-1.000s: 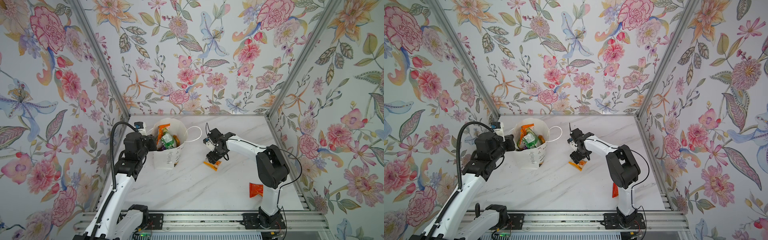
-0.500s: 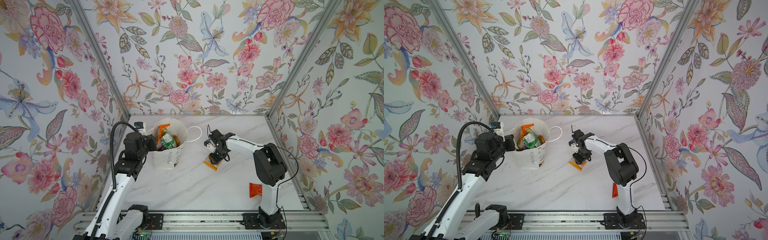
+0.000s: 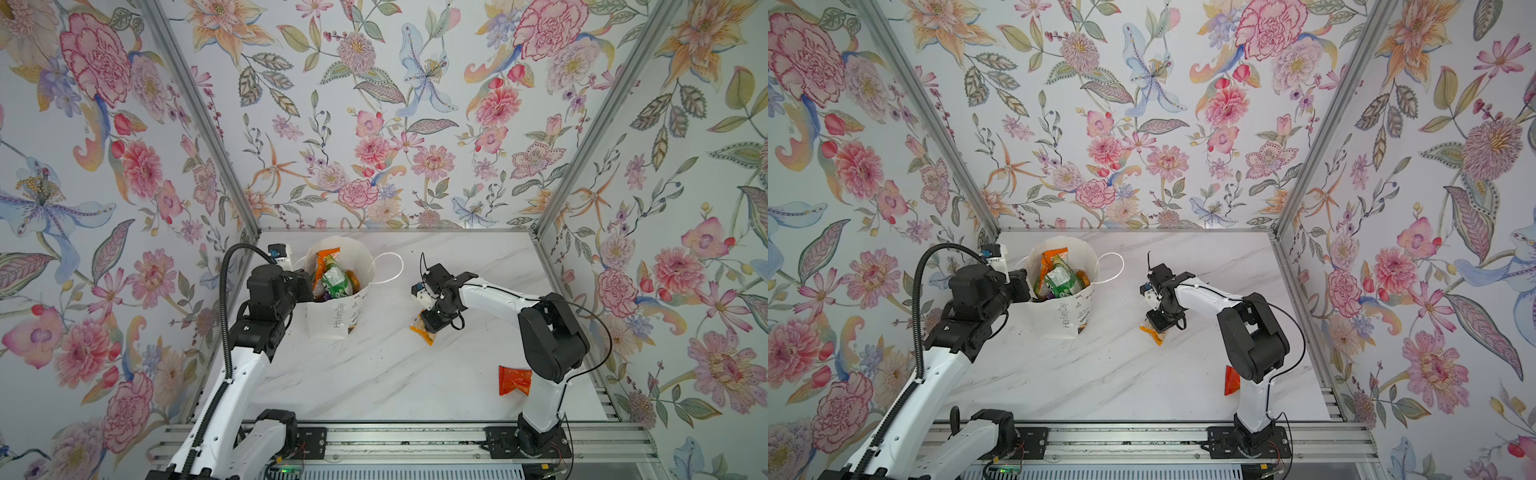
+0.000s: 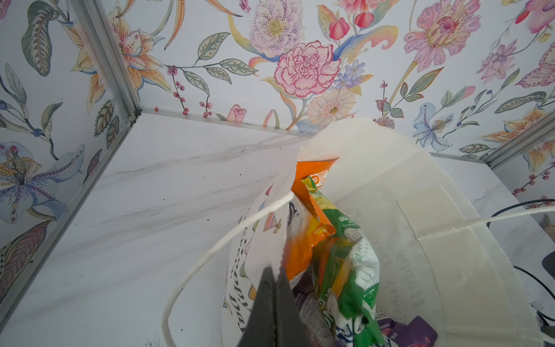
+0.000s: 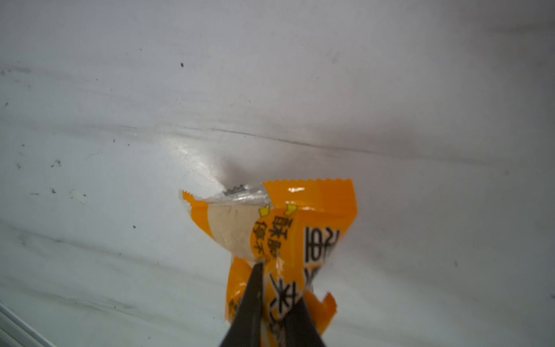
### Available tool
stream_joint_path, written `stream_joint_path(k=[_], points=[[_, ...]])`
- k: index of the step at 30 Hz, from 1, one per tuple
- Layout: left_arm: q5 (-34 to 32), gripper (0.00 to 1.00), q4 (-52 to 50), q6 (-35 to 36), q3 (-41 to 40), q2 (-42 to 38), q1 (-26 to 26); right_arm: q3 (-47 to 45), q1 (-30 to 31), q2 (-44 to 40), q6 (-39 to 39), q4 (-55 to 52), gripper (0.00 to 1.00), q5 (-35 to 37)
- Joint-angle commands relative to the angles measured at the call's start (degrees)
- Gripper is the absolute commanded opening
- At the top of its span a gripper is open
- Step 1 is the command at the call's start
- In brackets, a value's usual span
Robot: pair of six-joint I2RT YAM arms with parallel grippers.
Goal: Place the snacks into the paper bag
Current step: Pick up the snack at the center of the table.
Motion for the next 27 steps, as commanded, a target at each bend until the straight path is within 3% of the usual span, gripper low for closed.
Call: stream_joint_path(k=[1, 20, 27], points=[[0.9, 0.0, 0.9, 0.4, -0.9, -0.4, 0.6, -2.4, 0.3, -1.5, 2.2, -0.1, 0.1, -1.4], [0.6, 0.0, 0.9, 0.4, -1.0, -0.7, 0.5, -0.1, -3.5, -10.5, 11.5, 2.7, 0.08, -0.8], [0.8, 0.0, 0.9, 0.4, -0.9, -0.6, 0.7, 6.8, -3.4, -16.8, 16.4, 2.7, 0.07, 1.9]])
